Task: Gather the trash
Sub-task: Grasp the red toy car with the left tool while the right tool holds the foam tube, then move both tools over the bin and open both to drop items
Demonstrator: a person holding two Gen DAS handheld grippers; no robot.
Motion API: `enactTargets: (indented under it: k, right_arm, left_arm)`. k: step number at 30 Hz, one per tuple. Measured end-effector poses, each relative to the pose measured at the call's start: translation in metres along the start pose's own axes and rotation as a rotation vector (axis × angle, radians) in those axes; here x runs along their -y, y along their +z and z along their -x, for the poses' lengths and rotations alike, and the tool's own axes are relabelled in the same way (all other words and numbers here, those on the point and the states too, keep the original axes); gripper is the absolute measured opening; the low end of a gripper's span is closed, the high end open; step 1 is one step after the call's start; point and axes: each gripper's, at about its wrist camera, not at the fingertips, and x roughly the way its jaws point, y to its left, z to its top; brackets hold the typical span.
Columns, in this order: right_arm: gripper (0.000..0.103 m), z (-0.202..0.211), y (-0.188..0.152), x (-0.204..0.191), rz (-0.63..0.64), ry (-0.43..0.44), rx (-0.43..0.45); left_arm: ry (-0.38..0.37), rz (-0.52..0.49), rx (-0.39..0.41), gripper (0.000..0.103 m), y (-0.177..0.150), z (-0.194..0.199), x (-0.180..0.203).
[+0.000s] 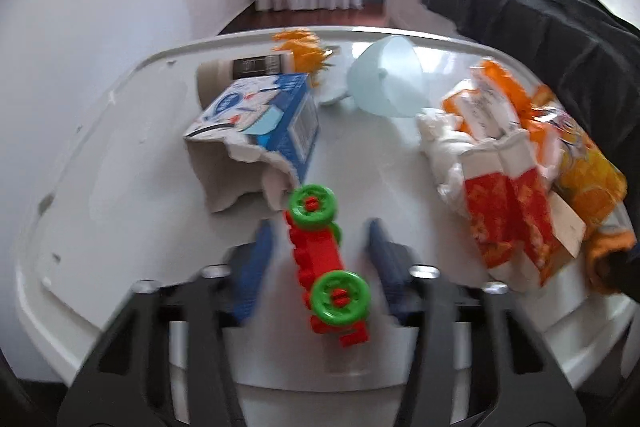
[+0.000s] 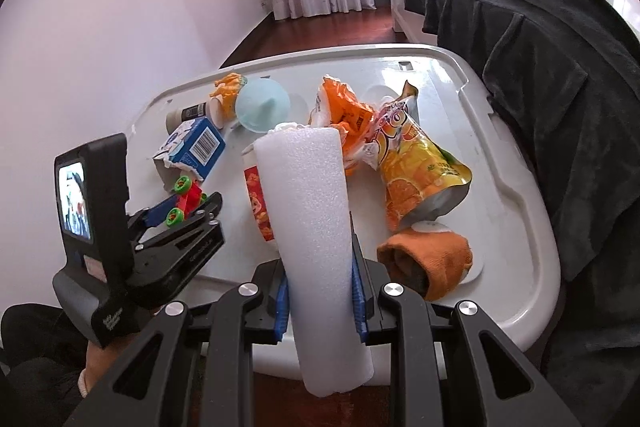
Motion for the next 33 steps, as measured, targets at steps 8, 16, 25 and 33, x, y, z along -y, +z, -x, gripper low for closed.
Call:
enactTargets:
  k: [8,16,25,33]
  right_arm:
    - [0.025,0.001,0.000,-0.004,0.001,0.011,0.009]
    - [0.025,0.008,-0.006,-0.019,0.020,0.051,0.030]
    - [0.025,0.032,-0.045,-0.050,0.072,0.082,0.057]
    - [0.025,0.047,-0.106,-0.085,0.096,0.120,0.005]
  left_arm:
    - [-0.026,-0.016,0.024,0.023,-0.002,0.025,-0.008]
    - [-0.003,-0.051,0.063,0.023,-0.005,0.078,-0.023]
    - [0.002,-0.075,0.055,0.023,-0.036,0.133,-0.045]
    - [-0.014,-0.088,0.003,0.023,-0.085,0.163,-0.063]
